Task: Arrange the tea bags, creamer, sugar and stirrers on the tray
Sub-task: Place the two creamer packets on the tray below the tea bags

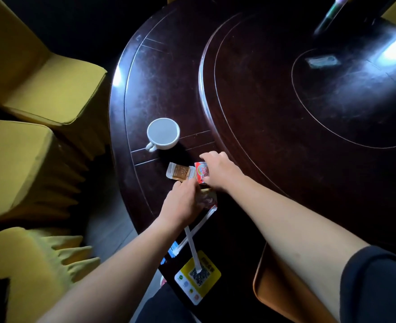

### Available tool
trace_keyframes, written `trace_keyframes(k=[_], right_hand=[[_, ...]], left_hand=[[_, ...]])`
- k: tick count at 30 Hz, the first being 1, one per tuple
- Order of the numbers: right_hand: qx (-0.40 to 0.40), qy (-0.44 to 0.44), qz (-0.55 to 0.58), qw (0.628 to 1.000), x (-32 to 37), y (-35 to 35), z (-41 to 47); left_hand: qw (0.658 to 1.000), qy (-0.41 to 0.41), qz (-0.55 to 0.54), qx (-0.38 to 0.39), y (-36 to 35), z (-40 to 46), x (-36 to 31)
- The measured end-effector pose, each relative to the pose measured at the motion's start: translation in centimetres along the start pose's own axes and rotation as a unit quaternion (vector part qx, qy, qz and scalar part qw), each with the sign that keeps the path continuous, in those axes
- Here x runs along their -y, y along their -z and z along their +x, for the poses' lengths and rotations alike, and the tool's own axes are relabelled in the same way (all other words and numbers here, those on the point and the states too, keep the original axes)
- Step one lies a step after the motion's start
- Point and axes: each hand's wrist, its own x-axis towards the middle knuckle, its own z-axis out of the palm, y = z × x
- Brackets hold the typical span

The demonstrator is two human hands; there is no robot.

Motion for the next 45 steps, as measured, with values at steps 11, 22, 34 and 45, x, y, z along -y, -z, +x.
trace_keyframes(k=[11, 22, 34, 45], right_hand=[[-0.039, -0.037, 0.052, 0.997, -1.0, -0.2, -1.5], [-0.125, -0.163, 0.248, 0.947, -5.9, 0.7, -13.3], [-0.156, -0.354, 0.372, 0.844, -13.7, -6.5, -28.2], [-0.151, -0.418, 0.421, 0.791, -16.3, -10.3, -32.5]], left_hand=[[0.994, 0.054, -0.096, 0.013, 1.9, -0.3, 0.6], [0.972, 0.104, -0.209, 0.033, 2.3, -2.2, -4.0], [0.951, 0.129, -0.228, 0.167, -6.4, -7.7, -13.0], [0.978, 0.077, 0.008, 0.194, -10.8, -10.2, -16.7]])
